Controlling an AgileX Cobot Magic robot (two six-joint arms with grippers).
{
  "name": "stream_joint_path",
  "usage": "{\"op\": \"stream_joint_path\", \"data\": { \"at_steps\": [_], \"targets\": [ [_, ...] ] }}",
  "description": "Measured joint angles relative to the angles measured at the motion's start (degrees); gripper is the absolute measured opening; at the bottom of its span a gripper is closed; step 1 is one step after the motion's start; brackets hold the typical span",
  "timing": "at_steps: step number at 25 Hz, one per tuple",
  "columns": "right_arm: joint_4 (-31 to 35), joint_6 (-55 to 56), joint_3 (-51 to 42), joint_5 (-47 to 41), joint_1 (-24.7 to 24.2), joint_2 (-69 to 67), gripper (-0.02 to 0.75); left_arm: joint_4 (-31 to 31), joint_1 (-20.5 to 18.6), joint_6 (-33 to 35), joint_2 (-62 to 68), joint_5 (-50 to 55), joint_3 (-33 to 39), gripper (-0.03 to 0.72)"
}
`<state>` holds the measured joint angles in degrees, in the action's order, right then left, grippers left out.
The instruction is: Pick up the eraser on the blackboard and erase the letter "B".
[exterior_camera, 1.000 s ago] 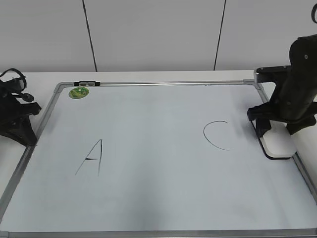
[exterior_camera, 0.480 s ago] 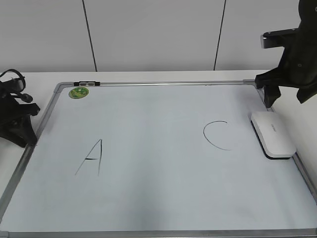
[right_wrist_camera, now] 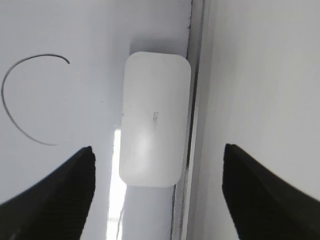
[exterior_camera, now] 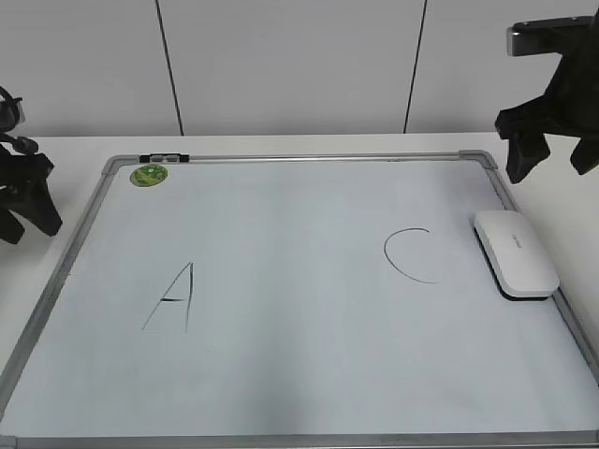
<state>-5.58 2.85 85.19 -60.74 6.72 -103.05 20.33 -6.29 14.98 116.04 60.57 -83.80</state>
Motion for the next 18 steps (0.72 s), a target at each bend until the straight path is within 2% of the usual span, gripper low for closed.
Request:
{"op": "stream_joint_path", "data": {
  "at_steps": [9, 18],
  "targets": [
    [2.2, -2.1, -1.9, -6.6, 0.0, 13.0, 0.587, 0.7, 0.0, 0.0, -12.9, 8.3, 0.0, 0.423],
    [2.3, -2.2, -13.5, -7.7, 0.0, 33.1, 0.587, 0.8, 0.0, -1.0, -28.8, 9.7, 0.1, 0.422]
  ]
}}
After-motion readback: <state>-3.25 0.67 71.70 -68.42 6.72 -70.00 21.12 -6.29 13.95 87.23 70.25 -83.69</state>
